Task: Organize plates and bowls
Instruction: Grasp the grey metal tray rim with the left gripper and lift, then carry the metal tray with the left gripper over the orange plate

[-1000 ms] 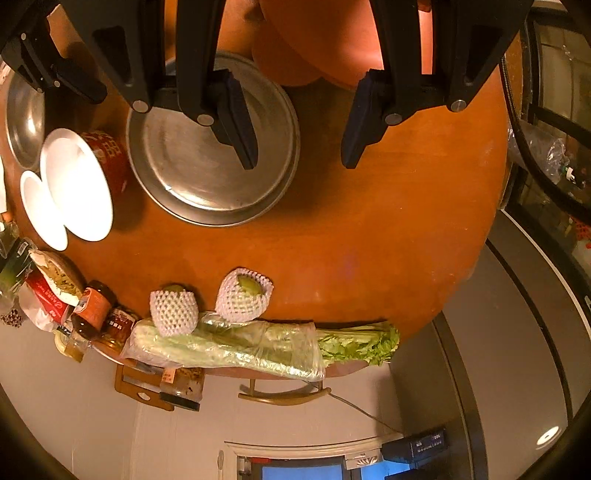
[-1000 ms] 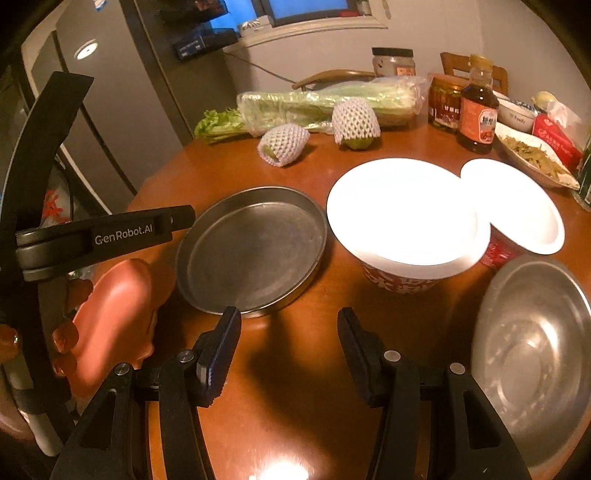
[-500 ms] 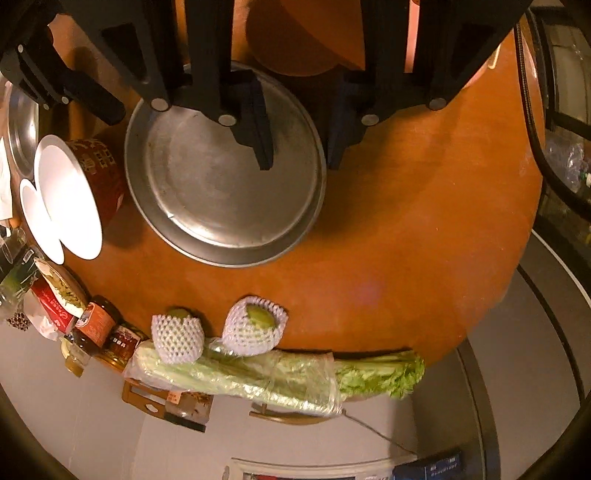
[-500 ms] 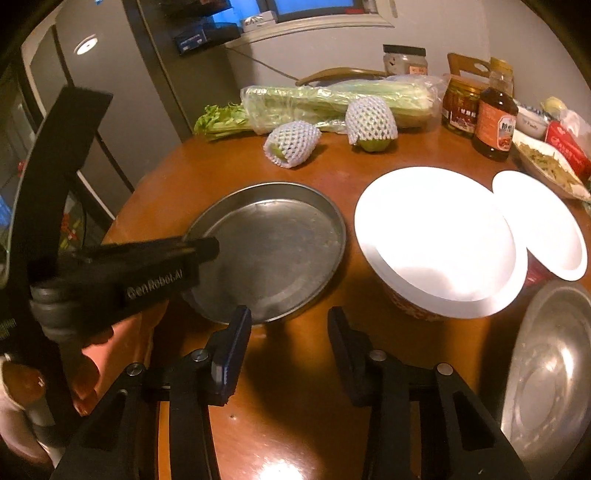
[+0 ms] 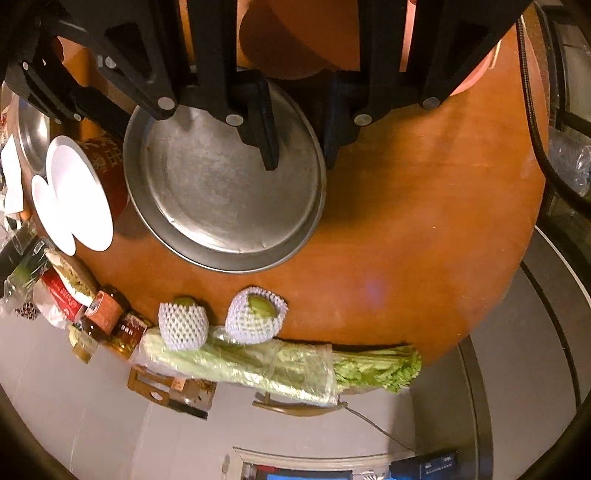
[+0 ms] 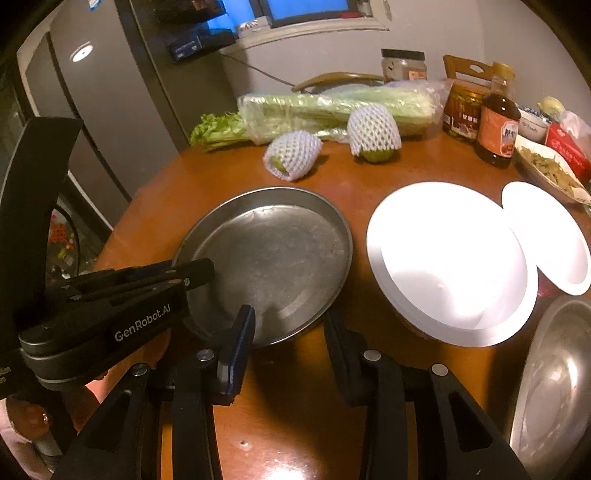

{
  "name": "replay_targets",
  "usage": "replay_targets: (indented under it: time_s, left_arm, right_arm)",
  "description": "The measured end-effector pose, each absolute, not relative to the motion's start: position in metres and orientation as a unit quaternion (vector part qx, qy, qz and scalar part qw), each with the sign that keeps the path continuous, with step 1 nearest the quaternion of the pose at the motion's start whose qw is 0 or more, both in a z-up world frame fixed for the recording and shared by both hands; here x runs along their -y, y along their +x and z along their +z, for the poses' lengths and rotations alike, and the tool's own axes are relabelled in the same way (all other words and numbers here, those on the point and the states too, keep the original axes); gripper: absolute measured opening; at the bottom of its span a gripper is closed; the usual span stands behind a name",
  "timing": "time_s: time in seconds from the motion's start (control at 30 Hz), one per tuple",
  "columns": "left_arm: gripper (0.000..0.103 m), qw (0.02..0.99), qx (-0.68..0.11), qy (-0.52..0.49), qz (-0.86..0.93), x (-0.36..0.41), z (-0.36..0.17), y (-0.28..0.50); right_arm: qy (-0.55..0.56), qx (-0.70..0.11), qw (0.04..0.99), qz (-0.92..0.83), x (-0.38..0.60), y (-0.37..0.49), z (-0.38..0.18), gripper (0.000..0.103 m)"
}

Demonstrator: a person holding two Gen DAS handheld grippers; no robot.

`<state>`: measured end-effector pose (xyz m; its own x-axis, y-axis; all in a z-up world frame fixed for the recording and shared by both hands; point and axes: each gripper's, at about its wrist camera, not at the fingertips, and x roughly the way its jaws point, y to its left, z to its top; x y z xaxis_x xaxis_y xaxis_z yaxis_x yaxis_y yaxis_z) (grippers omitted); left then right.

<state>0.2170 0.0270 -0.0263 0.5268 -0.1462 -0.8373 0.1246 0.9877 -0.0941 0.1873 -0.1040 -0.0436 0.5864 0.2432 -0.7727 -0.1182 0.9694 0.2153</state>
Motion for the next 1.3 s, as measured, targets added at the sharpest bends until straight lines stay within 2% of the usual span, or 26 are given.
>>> replay_targets:
  time_s: [0.8,1.3]
  left_arm:
    - [0.024,0.910,-0.409,-0.049,-0.053,-0.076,0.038,0.147]
    - [0.024,0.905,-0.421,-0.058,-0.025,-0.102,0.021,0.090]
  right_arm:
    - [0.044,-0.368,0.915,0.160,0.071,0.133,0.022,0.039]
    - [0.023,-0.370,0.907,0.200,0.044,0.086,0.015,0.039]
